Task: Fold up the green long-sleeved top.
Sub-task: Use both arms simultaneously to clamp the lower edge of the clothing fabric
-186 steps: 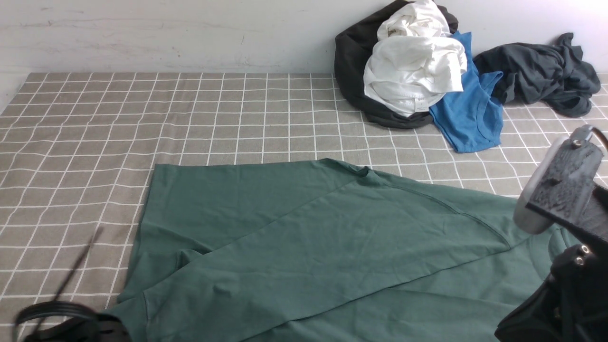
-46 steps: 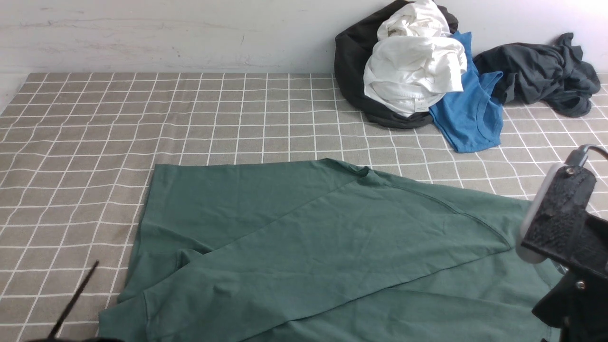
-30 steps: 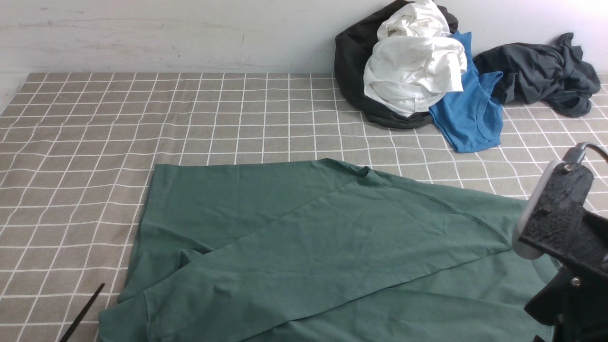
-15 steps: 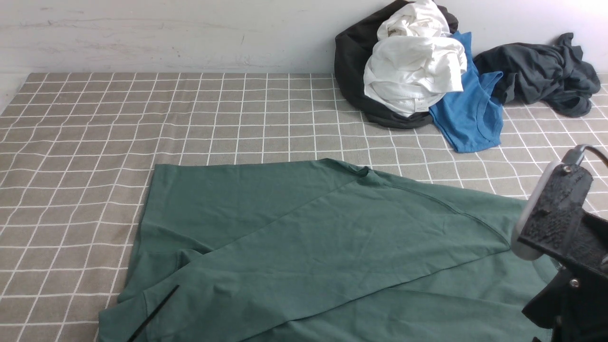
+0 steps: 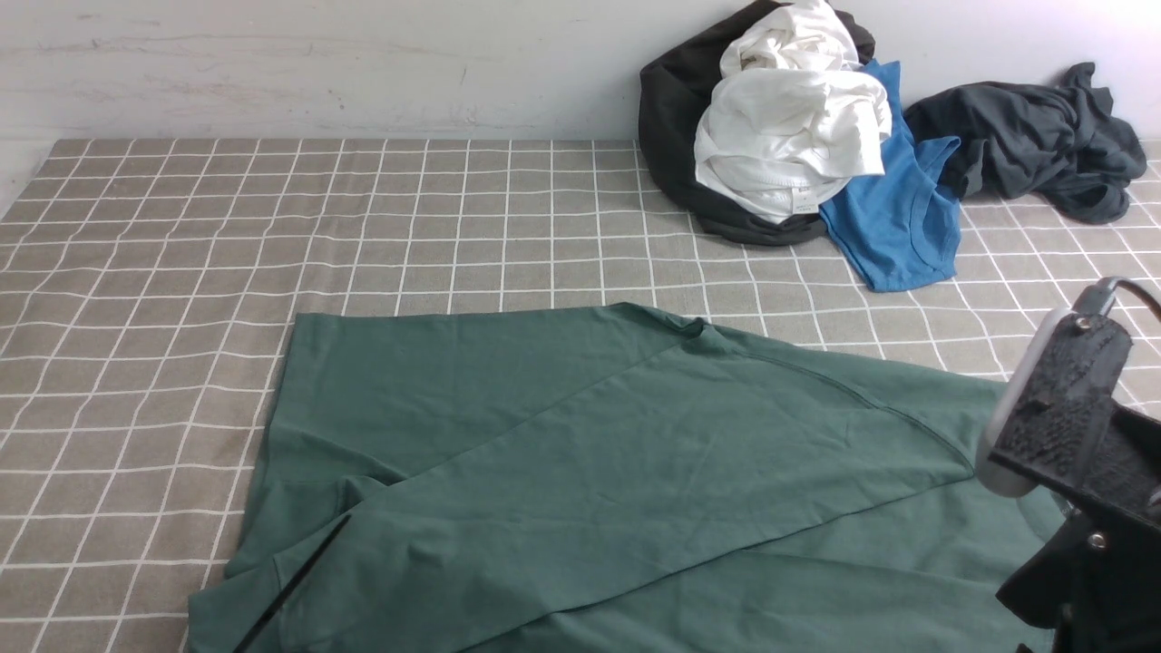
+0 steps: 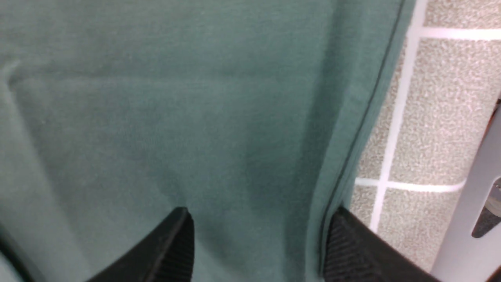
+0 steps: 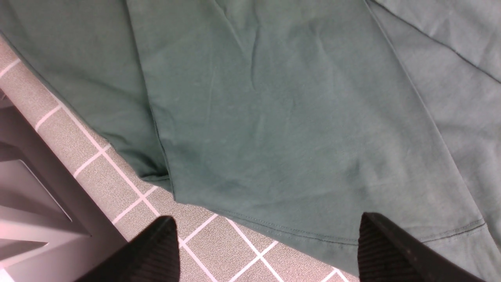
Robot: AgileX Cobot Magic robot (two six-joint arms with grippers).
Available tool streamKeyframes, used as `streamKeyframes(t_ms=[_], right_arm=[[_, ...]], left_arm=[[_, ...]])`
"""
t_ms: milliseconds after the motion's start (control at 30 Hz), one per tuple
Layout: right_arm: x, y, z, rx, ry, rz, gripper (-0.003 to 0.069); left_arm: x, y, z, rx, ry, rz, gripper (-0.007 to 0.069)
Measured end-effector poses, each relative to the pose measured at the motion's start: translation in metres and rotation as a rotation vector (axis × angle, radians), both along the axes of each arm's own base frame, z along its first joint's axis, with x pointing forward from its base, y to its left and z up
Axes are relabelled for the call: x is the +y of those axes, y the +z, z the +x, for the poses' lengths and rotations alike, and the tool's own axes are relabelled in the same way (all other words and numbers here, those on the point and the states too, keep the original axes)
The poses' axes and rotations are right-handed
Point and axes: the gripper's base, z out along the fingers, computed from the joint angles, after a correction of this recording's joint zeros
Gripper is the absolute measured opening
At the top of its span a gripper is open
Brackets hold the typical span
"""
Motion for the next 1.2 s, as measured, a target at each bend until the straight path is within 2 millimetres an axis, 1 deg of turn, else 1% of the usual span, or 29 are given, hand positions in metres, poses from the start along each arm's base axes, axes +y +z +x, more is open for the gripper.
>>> streamKeyframes(t_ms=[133, 300, 500, 533, 567, 700, 767, 833, 1033, 1067, 1167, 1200], right_arm=[[0.0, 0.0, 0.0, 0.004, 0.0, -0.003, 0.0564], [0.0, -0.001, -0.001, 0.006, 0.001, -0.005, 0.0547], [0.0, -0.001, -0.001, 0.006, 0.001, -0.005, 0.0531], [0.0, 0.0, 0.0, 0.005, 0.0, -0.004, 0.0528], [0.0, 0.0, 0.0, 0.005, 0.0, -0.004, 0.0528], [0.0, 0.0, 0.0, 0.003, 0.0, -0.002, 0.0528], [0.0, 0.0, 0.0, 0.003, 0.0, -0.002, 0.0528], [0.0, 0.0, 0.0, 0.003, 0.0, -0.002, 0.0528], [0.0, 0.0, 0.0, 0.003, 0.0, -0.002, 0.0527], [0.0, 0.0, 0.0, 0.003, 0.0, -0.002, 0.0527], [0.0, 0.0, 0.0, 0.003, 0.0, -0.002, 0.0527], [0.0, 0.0, 0.0, 0.003, 0.0, -0.002, 0.0527]], left_arm=[[0.003, -0.001, -0.003, 0.035, 0.021, 0.038, 0.0412], [0.01, -0.007, -0.012, 0.105, 0.061, 0.073, 0.0412], [0.01, -0.009, -0.012, 0.102, 0.06, 0.069, 0.0397], [0.01, -0.009, -0.011, 0.089, 0.059, 0.067, 0.0374], [0.01, -0.009, -0.011, 0.086, 0.057, 0.069, 0.0367], [0.011, -0.009, -0.009, 0.071, 0.067, 0.069, 0.0274], [0.011, -0.009, -0.009, 0.069, 0.068, 0.07, 0.0254], [0.01, -0.009, -0.009, 0.063, 0.068, 0.068, 0.021], [0.004, -0.005, -0.005, 0.049, 0.068, 0.046, 0.0154], [0.004, -0.005, -0.005, 0.049, 0.069, 0.046, 0.0154], [0.004, -0.004, -0.006, 0.061, 0.082, 0.039, 0.0096], [0.004, -0.004, -0.006, 0.062, 0.083, 0.038, 0.0092]])
